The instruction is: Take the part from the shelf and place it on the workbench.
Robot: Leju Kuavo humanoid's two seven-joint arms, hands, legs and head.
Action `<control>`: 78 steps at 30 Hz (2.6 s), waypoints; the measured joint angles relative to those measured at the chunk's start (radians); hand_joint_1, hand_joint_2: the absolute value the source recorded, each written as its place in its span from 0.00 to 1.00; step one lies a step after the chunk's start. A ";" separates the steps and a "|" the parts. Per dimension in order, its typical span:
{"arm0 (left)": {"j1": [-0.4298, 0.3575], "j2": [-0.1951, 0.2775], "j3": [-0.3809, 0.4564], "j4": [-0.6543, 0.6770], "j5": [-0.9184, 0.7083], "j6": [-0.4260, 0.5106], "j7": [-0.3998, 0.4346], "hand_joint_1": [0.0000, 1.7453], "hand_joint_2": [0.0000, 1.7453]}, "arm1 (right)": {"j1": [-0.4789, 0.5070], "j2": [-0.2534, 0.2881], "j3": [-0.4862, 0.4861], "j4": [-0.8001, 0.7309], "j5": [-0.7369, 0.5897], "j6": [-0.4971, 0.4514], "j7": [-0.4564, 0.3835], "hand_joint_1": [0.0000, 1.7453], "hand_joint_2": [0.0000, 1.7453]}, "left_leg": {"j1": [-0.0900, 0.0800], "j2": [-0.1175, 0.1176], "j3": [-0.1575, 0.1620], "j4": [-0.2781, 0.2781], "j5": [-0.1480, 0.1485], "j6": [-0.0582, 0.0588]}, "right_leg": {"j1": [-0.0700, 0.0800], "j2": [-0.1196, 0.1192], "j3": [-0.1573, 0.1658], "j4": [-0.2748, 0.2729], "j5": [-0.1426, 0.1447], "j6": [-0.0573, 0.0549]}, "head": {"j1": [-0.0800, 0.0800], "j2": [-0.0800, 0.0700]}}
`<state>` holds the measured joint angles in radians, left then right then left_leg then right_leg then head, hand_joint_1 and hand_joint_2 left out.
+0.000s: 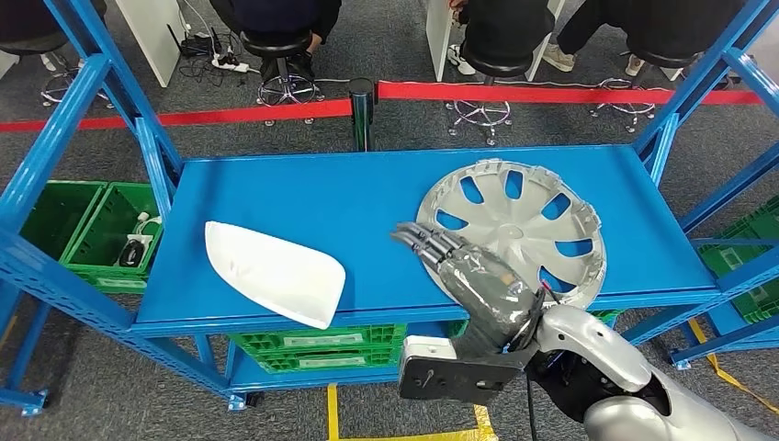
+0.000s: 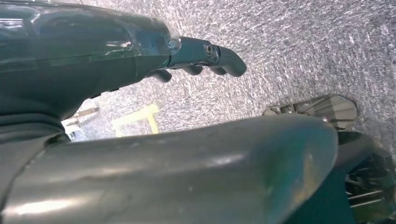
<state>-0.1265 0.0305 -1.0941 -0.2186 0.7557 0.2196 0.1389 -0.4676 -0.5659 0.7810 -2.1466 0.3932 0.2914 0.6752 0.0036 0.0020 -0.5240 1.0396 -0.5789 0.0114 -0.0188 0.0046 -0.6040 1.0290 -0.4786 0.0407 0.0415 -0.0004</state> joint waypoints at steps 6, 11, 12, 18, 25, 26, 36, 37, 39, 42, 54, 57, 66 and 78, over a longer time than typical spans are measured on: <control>0.000 -0.016 0.000 0.000 -0.005 -0.010 -0.033 0.00 0.00 | 0.070 -0.007 -0.001 0.080 0.058 0.306 0.020 0.00 1.00 | 0.000 -0.005 0.000 0.000 0.000 0.000 | 0.000 -0.004 0.002 -0.001 0.000 0.000 | -0.001 0.000; 0.001 -0.038 0.000 0.000 -0.012 -0.011 -0.032 0.00 0.00 | 0.169 0.005 -0.088 0.130 0.169 0.540 0.023 0.00 1.00 | 0.000 -0.005 0.000 0.000 0.000 0.000 | 0.000 -0.005 0.002 -0.001 0.000 0.000 | 0.001 0.000; 0.001 -0.041 0.000 0.000 -0.012 -0.011 -0.032 0.00 0.00 | 0.179 0.009 -0.104 0.134 0.176 0.554 0.023 0.00 1.00 | 0.000 -0.004 0.000 0.000 0.000 0.000 | 0.000 -0.004 0.002 -0.002 0.000 0.000 | 0.001 0.000; 0.001 -0.046 0.000 0.000 -0.010 -0.011 -0.026 0.00 0.00 | 0.210 0.037 -0.182 0.159 0.239 0.655 0.023 0.00 1.00 | 0.000 -0.002 0.000 0.000 0.000 0.000 | 0.000 -0.004 0.002 -0.002 0.000 0.000 | 0.001 0.000; 0.001 -0.046 0.000 0.000 0.003 -0.011 -0.019 0.00 0.00 | 0.199 0.065 -0.244 0.184 0.311 0.590 0.023 0.00 1.00 | 0.000 0.002 0.000 0.000 0.000 0.000 | 0.000 -0.003 0.003 -0.002 0.000 0.000 | 0.001 0.000; 0.001 -0.046 0.000 0.000 0.005 -0.011 -0.018 0.00 0.00 | 0.189 0.065 -0.246 0.189 0.308 0.533 0.023 0.00 1.00 | 0.000 0.004 0.000 0.000 0.000 0.000 | 0.000 -0.002 0.002 -0.002 0.000 0.000 | 0.001 0.000; 0.000 -0.048 0.000 0.000 0.011 -0.010 -0.014 0.00 0.00 | 0.109 0.039 -0.232 0.231 0.242 0.205 0.023 0.00 1.00 | 0.000 0.004 0.001 0.000 0.000 0.000 | 0.000 0.000 0.002 -0.002 0.000 0.000 | 0.001 0.000; 0.000 -0.049 0.000 0.000 0.011 -0.009 -0.014 0.00 0.00 | 0.100 0.032 -0.227 0.233 0.230 0.162 0.023 0.00 1.00 | 0.000 0.004 0.001 0.000 0.000 0.000 | 0.000 0.000 0.002 -0.002 0.000 0.000 | 0.001 0.000; 0.000 -0.049 0.000 0.000 0.011 -0.008 -0.014 0.00 0.00 | 0.080 0.017 -0.216 0.234 0.210 0.072 0.023 0.00 1.00 | 0.000 0.003 0.001 0.000 0.000 0.000 | 0.000 0.000 0.002 -0.002 0.000 0.000 | 0.001 0.000; 0.001 -0.051 0.000 0.000 0.012 -0.004 -0.016 0.00 0.00 | 0.056 -0.009 -0.200 0.235 0.191 -0.008 0.023 0.00 1.00 | 0.000 0.002 0.001 0.000 0.000 0.000 | 0.000 0.000 0.002 -0.002 0.000 0.000 | 0.001 0.000; 0.001 -0.056 0.000 0.000 0.015 -0.001 -0.011 0.00 0.00 | 0.152 -0.041 -0.276 0.294 0.193 0.285 0.023 0.00 1.00 | 0.000 -0.005 0.000 0.000 0.000 0.000 | 0.000 -0.005 0.003 -0.002 0.000 0.000 | 0.001 0.000; 0.001 -0.056 0.000 0.000 0.015 -0.001 -0.011 0.00 0.00 | 0.167 -0.041 -0.300 0.307 0.193 0.292 0.023 0.00 1.00 | 0.000 -0.004 0.000 0.000 0.000 0.000 | 0.000 -0.004 0.003 -0.002 0.000 0.000 | 0.001 0.000; 0.001 -0.057 0.000 0.000 0.014 -0.001 -0.013 0.00 0.00 | 0.204 -0.041 -0.367 0.336 0.219 0.332 0.023 0.00 1.00 | -0.001 -0.003 0.000 0.000 0.000 0.000 | 0.000 -0.005 0.003 -0.002 0.000 0.000 | 0.000 0.000; 0.001 -0.058 0.000 0.000 0.013 -0.007 -0.016 0.00 0.00 | 0.259 -0.041 -0.505 0.372 0.248 0.388 0.023 0.00 1.00 | -0.001 -0.003 0.000 0.000 0.000 0.000 | 0.000 -0.005 0.003 -0.002 0.000 0.000 | 0.001 0.000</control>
<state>-0.1258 -0.0271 -1.0941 -0.2186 0.7691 0.2129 0.1232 -0.2090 -0.6069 0.2756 -1.7746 0.6408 0.6796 0.6984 0.0028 -0.0015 -0.5236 1.0397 -0.5789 0.0115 -0.0190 0.0000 -0.6015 1.0266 -0.4790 0.0405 0.0423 -0.0004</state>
